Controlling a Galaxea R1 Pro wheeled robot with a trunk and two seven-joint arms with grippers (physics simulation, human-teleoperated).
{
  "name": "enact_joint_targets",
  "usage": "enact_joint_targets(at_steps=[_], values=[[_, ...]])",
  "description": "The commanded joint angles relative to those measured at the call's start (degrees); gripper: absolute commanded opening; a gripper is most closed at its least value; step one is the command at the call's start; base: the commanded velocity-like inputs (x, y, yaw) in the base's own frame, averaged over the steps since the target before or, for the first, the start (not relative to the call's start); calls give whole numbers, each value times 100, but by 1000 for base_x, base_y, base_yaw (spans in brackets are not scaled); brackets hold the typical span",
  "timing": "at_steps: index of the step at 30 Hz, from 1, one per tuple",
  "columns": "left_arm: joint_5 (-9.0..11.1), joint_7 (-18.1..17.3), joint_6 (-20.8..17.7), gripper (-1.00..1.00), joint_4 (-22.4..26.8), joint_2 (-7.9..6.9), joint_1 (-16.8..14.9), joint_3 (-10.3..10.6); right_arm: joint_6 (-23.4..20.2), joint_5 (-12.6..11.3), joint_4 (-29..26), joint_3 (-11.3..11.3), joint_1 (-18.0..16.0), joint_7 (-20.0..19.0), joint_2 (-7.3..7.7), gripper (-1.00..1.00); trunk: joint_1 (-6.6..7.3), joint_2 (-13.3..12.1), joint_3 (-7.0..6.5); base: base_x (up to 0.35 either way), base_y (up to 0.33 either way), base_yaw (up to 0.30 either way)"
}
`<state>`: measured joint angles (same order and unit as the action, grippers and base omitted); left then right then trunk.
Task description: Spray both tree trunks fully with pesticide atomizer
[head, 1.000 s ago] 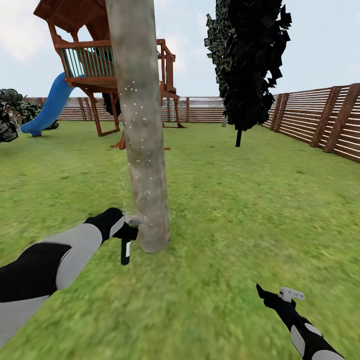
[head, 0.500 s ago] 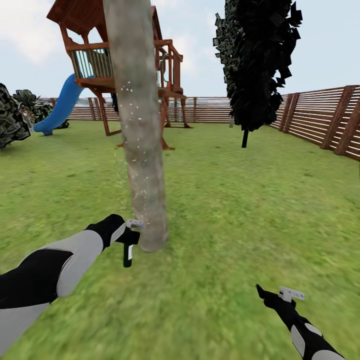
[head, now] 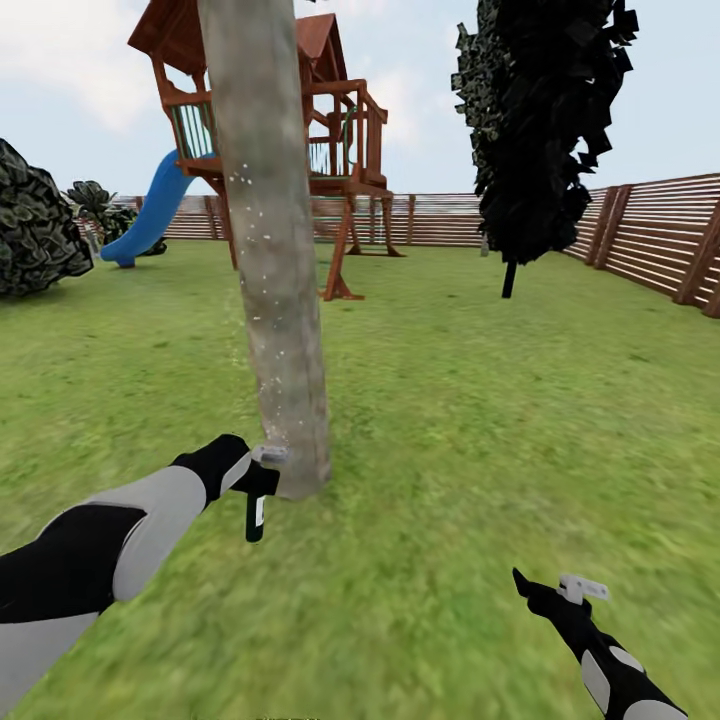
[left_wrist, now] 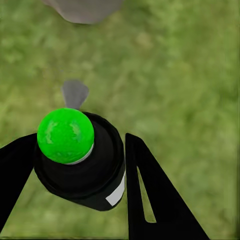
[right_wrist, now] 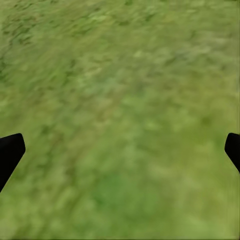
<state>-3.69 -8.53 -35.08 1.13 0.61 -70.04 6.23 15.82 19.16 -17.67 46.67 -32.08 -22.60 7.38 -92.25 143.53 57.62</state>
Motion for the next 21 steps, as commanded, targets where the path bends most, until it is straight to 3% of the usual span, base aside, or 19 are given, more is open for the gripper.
enact_joint_targets(at_steps=[1, 5, 14, 21], values=[[-1, 0, 1, -100, 1, 0, 22, 1, 0, 0, 0, 0, 0, -1, 0, 100, 0, 0, 0, 0, -309, 260], [-1, 0, 1, -100, 1, 0, 57, 1, 0, 0, 0, 0, 0, 1, 0, 100, 0, 0, 0, 0, -308, 252], [-1, 0, 10, -100, 10, 0, 61, 1, 0, 0, 0, 0, 0, 1, 0, 100, 0, 0, 0, 121, -292, 87], [276, 9, 151, -100, 2, -9, 61, 1, -2, 0, 0, 0, 0, -2, 0, 100, 0, 0, 0, 83, -84, 190]])
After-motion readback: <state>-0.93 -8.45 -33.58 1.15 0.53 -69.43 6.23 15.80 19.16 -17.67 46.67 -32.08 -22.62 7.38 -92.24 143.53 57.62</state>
